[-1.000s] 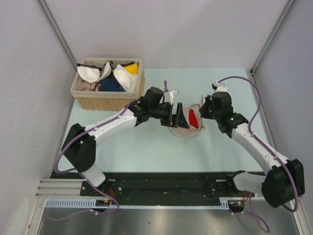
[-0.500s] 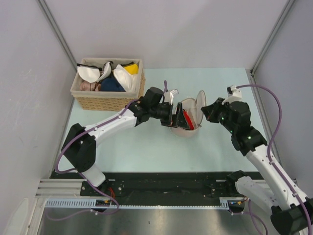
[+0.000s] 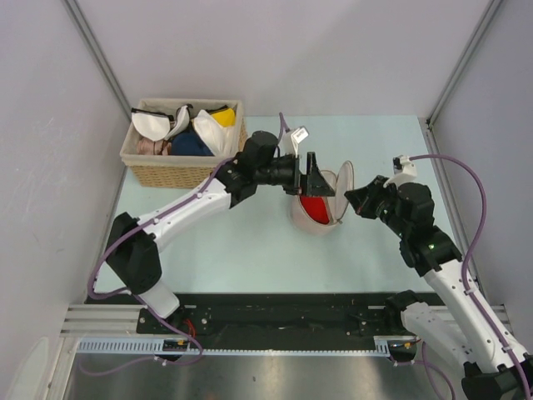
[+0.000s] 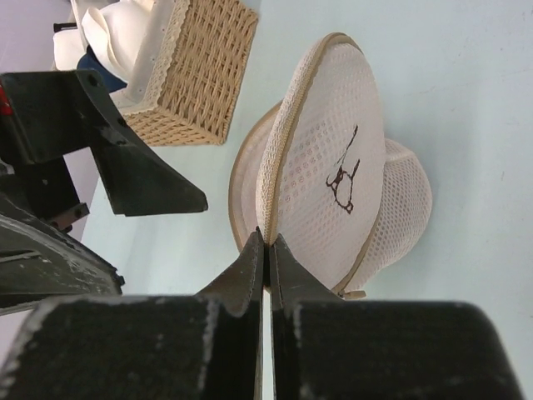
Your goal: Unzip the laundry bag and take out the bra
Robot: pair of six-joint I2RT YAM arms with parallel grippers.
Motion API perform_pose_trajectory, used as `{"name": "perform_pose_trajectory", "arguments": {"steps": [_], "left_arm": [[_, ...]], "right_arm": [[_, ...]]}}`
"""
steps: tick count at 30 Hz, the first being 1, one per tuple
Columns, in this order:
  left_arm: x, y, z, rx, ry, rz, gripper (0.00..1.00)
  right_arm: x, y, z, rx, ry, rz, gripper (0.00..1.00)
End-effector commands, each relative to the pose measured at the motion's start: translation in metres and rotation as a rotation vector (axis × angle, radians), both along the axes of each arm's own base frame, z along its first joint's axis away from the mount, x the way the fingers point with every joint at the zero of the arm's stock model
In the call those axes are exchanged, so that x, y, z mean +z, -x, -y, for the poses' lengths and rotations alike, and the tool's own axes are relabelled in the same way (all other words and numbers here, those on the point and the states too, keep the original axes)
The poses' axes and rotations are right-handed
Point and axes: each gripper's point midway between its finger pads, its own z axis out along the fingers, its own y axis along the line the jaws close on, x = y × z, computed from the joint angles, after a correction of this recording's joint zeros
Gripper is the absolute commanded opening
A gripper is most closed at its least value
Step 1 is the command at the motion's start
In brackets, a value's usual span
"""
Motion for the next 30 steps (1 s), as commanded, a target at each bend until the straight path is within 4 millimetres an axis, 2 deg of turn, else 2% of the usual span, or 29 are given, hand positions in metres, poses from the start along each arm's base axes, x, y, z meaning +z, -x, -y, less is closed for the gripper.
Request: {"name": "perform_pose_trajectory", "arguments": {"steps": [1,3,7,10,13,14,17,23,26,27,30], "left_arm": [[0.02,-0.014,0.018,0.023,0.047,0.044,0.94],[-0.016,-0.026,0.022,0.06,-0.044,-0.013,0.93],[-0.05,-0.045,0.024,0.129,-0.124,-0.047,0.92],[-0.071,-0.05,0.03,0.126,-0.154,-0.079,0.93],[-0.093,-0.056,0.029,0.152,-0.208,-0.096,0.92],[-0.108,-0.059,0.025,0.169,-0.251,-0.107,0.91],[-0.123,-0.061,0.019,0.196,-0.301,-0.119,0.91],[-0.134,-0.069,0.005,0.268,-0.38,-0.091,0.95],[-0.126,-0.072,-0.002,0.306,-0.408,-0.036,0.97],[-0.113,-0.068,-0.002,0.311,-0.392,-0.005,0.97],[-0.103,-0.069,-0.007,0.356,-0.398,0.066,0.91]], "right_arm": [[0.01,0.001,-0.001,0.006,-0.035,0.026,0.0],[0.011,0.001,-0.001,0.005,-0.033,0.029,0.0],[0.011,0.002,0.002,0.001,-0.03,0.031,0.0],[0.01,0.002,0.003,-0.003,-0.027,0.026,0.0],[0.009,0.0,0.005,-0.005,-0.027,0.022,0.0],[0.008,0.0,0.005,-0.005,-0.027,0.021,0.0],[0.008,0.0,0.005,-0.002,-0.027,0.018,0.0],[0.006,-0.003,0.005,0.004,-0.031,0.01,0.0],[0.004,-0.005,0.005,0.003,-0.029,0.002,0.0],[0.003,-0.005,0.005,0.001,-0.027,0.0,0.0],[0.001,-0.006,0.004,0.004,-0.028,-0.011,0.0]]}}
